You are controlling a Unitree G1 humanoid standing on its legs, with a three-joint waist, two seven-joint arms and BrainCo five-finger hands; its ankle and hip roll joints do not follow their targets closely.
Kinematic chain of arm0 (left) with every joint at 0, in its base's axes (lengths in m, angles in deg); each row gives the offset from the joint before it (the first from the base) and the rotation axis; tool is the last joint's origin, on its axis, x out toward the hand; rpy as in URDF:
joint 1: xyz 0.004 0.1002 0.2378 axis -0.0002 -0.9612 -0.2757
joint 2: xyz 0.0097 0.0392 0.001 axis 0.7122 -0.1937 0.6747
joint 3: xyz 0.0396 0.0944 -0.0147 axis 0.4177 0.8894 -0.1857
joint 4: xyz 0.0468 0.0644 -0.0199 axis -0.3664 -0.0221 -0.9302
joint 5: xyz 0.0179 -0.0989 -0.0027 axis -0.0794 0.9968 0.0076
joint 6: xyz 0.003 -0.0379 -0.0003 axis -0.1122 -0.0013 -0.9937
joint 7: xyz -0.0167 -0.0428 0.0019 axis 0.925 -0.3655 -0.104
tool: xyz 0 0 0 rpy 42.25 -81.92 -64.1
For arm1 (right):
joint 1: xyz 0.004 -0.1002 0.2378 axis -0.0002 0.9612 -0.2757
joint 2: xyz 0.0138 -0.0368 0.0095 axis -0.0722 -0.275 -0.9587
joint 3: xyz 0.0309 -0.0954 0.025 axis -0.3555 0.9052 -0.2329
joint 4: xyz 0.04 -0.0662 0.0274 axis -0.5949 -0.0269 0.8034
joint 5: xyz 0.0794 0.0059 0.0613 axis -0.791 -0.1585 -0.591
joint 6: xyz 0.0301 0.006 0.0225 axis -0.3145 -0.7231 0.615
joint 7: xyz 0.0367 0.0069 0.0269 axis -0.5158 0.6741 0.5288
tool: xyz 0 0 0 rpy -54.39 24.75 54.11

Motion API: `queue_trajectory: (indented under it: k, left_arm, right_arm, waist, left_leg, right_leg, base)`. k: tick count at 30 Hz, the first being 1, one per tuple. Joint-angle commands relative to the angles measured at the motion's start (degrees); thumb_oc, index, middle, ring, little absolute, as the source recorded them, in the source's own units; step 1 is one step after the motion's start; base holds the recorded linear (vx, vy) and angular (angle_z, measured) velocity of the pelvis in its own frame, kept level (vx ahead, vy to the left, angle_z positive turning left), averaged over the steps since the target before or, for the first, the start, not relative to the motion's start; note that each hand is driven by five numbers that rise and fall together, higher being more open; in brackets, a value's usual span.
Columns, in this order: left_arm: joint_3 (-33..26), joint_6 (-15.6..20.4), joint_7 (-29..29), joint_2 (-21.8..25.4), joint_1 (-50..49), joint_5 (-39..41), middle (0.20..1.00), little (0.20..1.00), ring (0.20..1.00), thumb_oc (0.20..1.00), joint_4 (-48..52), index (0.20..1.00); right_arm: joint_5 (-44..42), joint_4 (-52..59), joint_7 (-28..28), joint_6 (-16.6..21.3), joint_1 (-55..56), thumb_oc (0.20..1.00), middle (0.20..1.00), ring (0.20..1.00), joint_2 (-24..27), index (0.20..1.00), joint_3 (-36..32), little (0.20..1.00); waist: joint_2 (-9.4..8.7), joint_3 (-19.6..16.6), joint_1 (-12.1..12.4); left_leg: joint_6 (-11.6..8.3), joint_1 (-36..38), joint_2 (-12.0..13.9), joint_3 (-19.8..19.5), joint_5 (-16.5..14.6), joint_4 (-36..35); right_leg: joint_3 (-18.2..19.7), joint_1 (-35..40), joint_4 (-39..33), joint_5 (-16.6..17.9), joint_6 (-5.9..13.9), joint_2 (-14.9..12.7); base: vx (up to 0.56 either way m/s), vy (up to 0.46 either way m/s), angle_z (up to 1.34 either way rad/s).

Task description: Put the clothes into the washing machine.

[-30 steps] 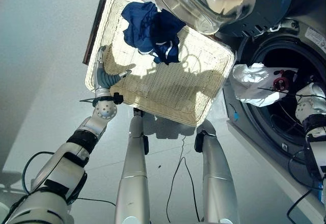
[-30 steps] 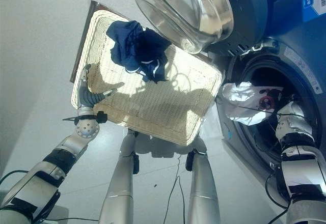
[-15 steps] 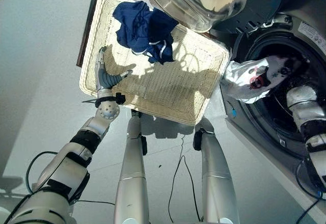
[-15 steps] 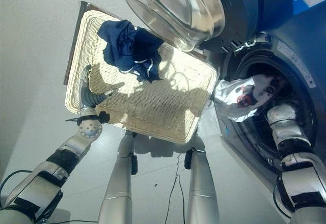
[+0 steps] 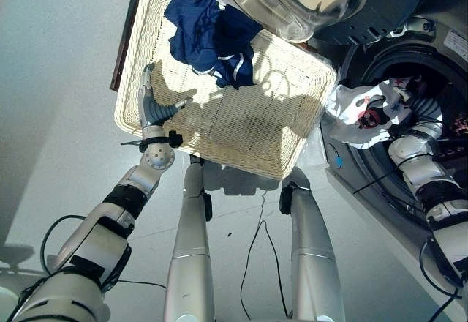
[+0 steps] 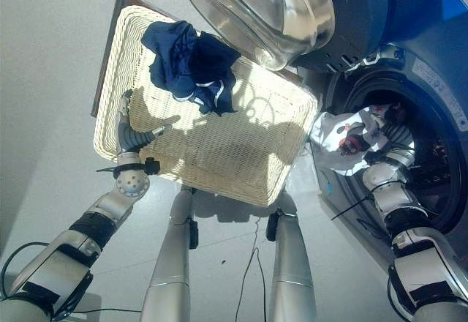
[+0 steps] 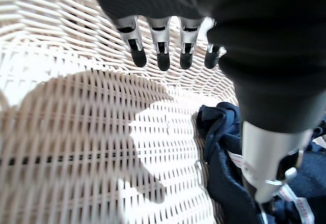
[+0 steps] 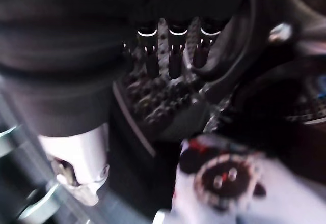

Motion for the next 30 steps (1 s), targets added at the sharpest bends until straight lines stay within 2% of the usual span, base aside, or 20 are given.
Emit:
queue_trajectory:
  k: [1, 11, 18, 23, 30]
  left_arm:
    - [-2.1, 1.8, -1.9, -1.4, 0.6, -2.0, 1.000, 1.000, 1.000, 1.000, 1.0, 1.000]
    - [-2.3, 1.3, -2.0, -1.8, 0.5, -2.3, 1.000, 1.000, 1.000, 1.000, 1.7, 1.000]
    - [-2.6, 1.4, -2.5, -2.3, -0.1, -2.9, 1.000, 1.000, 1.000, 1.000, 2.2, 1.000]
    - [-2.5, 1.5, -2.6, -2.5, 0.1, -3.2, 1.000, 1.000, 1.000, 1.000, 2.0, 1.000]
    - [-2.1, 2.8, -2.0, -2.7, 1.2, -2.6, 1.000, 1.000, 1.000, 1.000, 0.5, 1.000]
  right_arm:
    - [0.4, 0.8, -1.2, 1.2, 1.8, 1.000, 1.000, 1.000, 1.7, 1.000, 0.6, 1.000]
    - [6.3, 3.1, -0.2, -0.3, 2.7, 1.000, 1.000, 1.000, 1.5, 1.000, 2.1, 1.000]
    - [13.4, 6.7, 3.5, -2.6, 4.4, 1.000, 1.000, 1.000, 0.2, 1.000, 5.9, 1.000]
    - [16.1, 6.0, 4.5, -2.6, 4.6, 1.000, 1.000, 1.000, -0.2, 1.000, 7.5, 1.000]
    - [19.2, -0.2, 8.7, -3.1, 2.3, 1.000, 1.000, 1.000, -0.7, 1.000, 12.8, 1.000]
  waist:
    - [-0.85, -0.6, -0.7]
    - [-0.65, -0.6, -0.9]
    - [-0.97, -0.6, -1.1]
    - [-0.93, -0.6, -1.1]
    - [-0.56, -0.6, -0.5]
  left_leg:
    - [4.00, -1.5, -5.3, 2.2, -3.2, 4.8]
    - [4.01, -1.8, -5.3, 2.3, -3.1, 5.0]
    - [4.04, -1.8, -5.3, 2.3, -2.9, 4.9]
    - [4.10, -1.9, -5.3, 2.3, -2.7, 4.6]
    - [3.96, -1.8, -5.3, 2.2, -2.2, 4.2]
  right_leg:
    - [-3.3, 2.3, -9.8, 10.6, 2.80, 3.7]
    - [-3.1, 1.7, -9.4, 10.6, 2.87, 3.6]
    - [-3.0, 1.5, -9.1, 10.5, 2.79, 3.8]
    - [-3.1, 1.4, -9.3, 10.5, 2.76, 3.7]
    - [-3.2, 1.5, -9.6, 10.7, 2.69, 3.5]
  base:
    - [0.00, 0.000, 0.00]
    - [0.00, 0.000, 0.00]
    - [0.00, 0.000, 0.00]
    - [0.00, 0.000, 0.00]
    - [0.00, 0.000, 0.00]
